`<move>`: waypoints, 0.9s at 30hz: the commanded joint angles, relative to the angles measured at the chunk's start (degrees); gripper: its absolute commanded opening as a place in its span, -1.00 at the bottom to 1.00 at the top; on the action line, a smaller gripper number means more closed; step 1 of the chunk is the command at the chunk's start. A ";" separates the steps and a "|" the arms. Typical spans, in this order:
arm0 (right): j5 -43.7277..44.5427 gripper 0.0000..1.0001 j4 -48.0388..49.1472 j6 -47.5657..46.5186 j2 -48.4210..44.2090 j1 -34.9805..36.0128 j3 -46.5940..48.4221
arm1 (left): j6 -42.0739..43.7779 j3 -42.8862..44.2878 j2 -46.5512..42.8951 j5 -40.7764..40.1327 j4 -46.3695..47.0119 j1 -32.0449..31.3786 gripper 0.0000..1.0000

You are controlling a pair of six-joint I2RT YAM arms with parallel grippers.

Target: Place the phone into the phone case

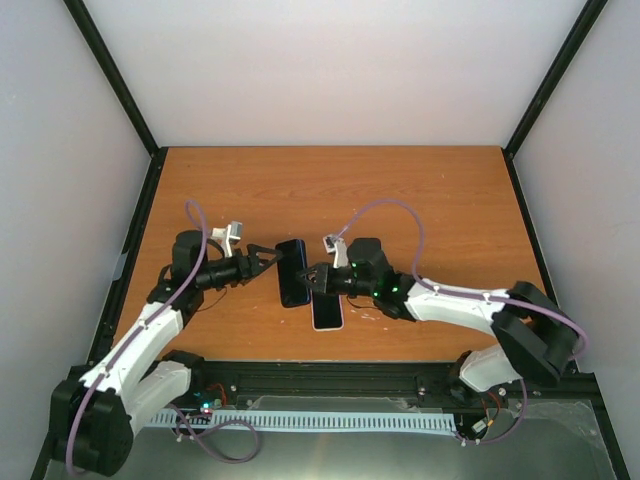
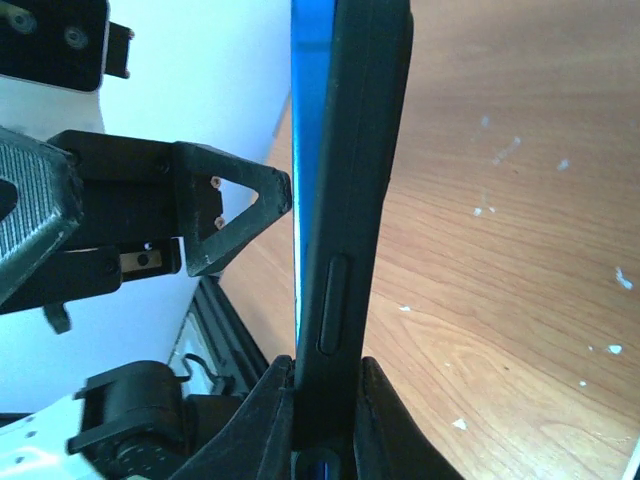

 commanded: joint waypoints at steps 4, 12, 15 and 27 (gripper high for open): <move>0.65 -0.94 11.65 -3.39 -12.02 -0.20 -4.35 | 0.62 5.18 -5.58 8.36 1.27 0.05 0.64; -3.26 -0.94 19.03 -2.24 -16.74 -0.19 -6.62 | -4.98 2.28 -7.33 17.90 14.77 0.05 0.31; -5.12 -0.94 21.40 -1.64 -16.15 -0.18 -6.57 | -9.59 0.15 -6.93 20.93 22.91 0.07 0.05; -8.13 -0.89 23.20 -1.29 -14.32 -0.18 -6.47 | -12.99 -3.09 -5.74 24.37 34.39 0.05 -0.74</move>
